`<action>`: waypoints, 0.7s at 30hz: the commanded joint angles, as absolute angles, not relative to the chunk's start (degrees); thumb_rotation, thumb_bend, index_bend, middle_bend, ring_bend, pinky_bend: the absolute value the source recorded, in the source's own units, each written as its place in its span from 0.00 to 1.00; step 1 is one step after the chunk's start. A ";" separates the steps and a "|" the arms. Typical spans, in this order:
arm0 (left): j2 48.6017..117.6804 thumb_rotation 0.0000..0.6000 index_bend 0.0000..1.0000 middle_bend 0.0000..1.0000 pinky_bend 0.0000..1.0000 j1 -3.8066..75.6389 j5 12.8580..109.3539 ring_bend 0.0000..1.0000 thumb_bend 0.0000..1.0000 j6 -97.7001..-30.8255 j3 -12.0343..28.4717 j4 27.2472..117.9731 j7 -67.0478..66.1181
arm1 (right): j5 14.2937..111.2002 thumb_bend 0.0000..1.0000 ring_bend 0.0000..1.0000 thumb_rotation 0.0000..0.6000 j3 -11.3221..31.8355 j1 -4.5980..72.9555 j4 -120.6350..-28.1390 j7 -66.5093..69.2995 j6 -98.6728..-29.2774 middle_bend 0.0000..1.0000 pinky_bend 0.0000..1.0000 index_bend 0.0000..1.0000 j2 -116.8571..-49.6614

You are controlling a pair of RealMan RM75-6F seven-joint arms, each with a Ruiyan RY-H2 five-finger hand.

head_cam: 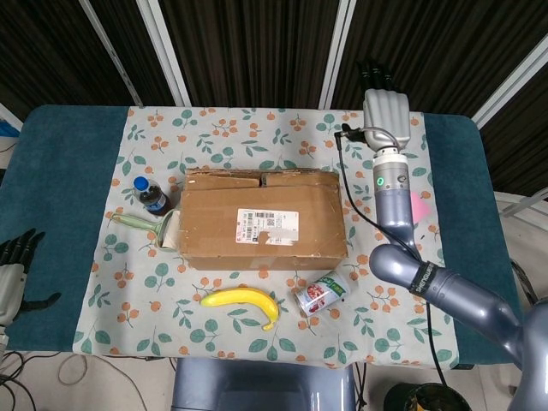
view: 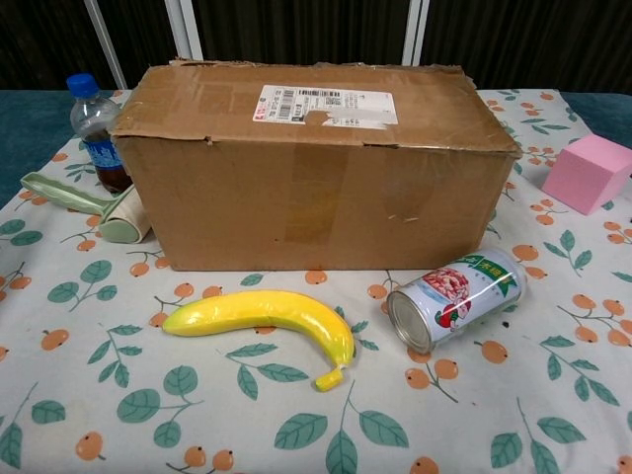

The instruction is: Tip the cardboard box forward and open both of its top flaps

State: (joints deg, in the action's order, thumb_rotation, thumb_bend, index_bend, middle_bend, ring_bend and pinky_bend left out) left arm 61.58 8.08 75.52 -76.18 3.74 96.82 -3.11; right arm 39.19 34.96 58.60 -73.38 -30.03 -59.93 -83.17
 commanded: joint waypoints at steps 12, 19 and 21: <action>61.87 1.00 0.00 0.00 0.01 8.01 75.39 0.00 0.09 -76.65 3.74 96.95 -4.09 | 36.81 0.36 0.00 1.00 31.03 48.92 -106.35 -28.57 -63.43 0.00 0.25 0.00 -70.09; 62.26 1.00 0.00 0.00 0.01 7.83 75.60 0.00 0.09 -77.42 3.86 96.64 -4.22 | 45.65 0.36 0.00 1.00 23.60 41.57 -114.69 -28.20 -70.45 0.00 0.25 0.00 -66.61; 62.37 1.00 0.00 0.00 0.01 7.84 75.56 0.00 0.09 -77.42 3.85 96.61 -4.44 | 50.21 0.36 0.00 1.00 20.39 38.29 -116.13 -27.83 -73.37 0.00 0.25 0.00 -65.37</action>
State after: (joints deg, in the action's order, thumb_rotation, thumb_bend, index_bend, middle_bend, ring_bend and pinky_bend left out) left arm 62.34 7.83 75.58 -77.42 3.85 96.61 -4.40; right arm 44.46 24.89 42.85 -113.17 -28.28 -69.15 -67.52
